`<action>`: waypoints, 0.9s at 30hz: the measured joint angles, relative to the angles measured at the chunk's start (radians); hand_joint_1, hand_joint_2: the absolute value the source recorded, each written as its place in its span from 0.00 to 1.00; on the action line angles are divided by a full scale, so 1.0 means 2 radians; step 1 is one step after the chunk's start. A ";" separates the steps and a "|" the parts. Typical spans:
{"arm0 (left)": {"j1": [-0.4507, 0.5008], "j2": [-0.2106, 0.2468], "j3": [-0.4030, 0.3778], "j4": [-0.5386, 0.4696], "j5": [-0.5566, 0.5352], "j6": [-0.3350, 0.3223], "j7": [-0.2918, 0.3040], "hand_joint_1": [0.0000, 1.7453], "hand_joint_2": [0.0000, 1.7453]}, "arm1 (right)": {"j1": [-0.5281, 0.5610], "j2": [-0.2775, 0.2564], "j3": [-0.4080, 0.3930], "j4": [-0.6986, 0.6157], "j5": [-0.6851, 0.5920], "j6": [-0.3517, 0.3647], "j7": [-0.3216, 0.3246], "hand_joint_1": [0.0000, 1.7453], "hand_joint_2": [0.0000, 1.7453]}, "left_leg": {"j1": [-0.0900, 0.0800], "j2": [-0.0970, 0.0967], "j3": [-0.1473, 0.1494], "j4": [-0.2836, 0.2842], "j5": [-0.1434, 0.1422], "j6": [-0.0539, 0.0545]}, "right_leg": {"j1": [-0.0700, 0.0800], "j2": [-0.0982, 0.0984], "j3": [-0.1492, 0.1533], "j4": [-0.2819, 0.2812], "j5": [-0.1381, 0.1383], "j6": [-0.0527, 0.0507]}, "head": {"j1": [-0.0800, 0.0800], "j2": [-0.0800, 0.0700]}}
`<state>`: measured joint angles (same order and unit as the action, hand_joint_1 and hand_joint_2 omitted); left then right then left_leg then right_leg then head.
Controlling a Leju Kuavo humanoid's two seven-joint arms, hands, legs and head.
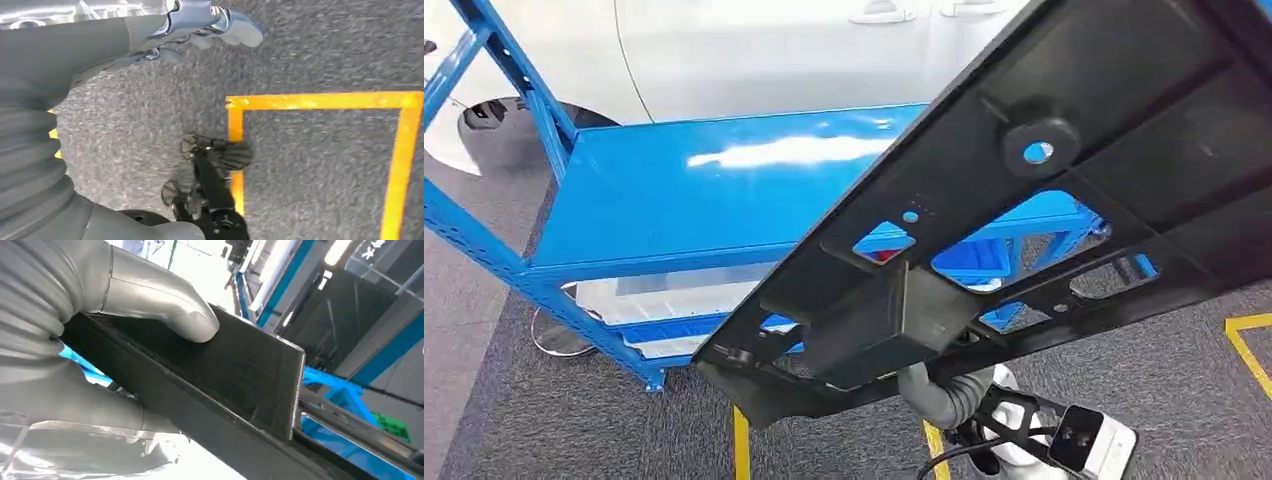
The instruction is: Take the parts from the cabinet and place them on the table.
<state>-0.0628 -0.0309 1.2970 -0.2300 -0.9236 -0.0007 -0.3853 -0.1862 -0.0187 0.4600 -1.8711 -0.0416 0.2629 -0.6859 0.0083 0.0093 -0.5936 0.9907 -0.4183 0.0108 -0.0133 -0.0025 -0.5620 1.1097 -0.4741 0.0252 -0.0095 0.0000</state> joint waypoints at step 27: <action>0.001 -0.004 0.013 0.000 0.008 0.002 0.002 0.00 1.00 | 0.050 0.016 -0.070 -0.009 0.003 0.047 0.000 1.00 1.00 | -0.001 0.001 0.021 -0.007 -0.012 0.005 | 0.002 0.000 -0.076 0.110 -0.066 0.002 | 0.001 0.000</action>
<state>-0.0615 -0.0393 1.3237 -0.2300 -0.9071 0.0031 -0.3822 -0.0868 0.0137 0.3193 -1.8894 -0.0355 0.3574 -0.6859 0.0063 0.0110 -0.5524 0.9775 -0.4429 0.0209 -0.0096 -0.0020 -0.7148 1.3293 -0.6051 0.0302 -0.0076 -0.0004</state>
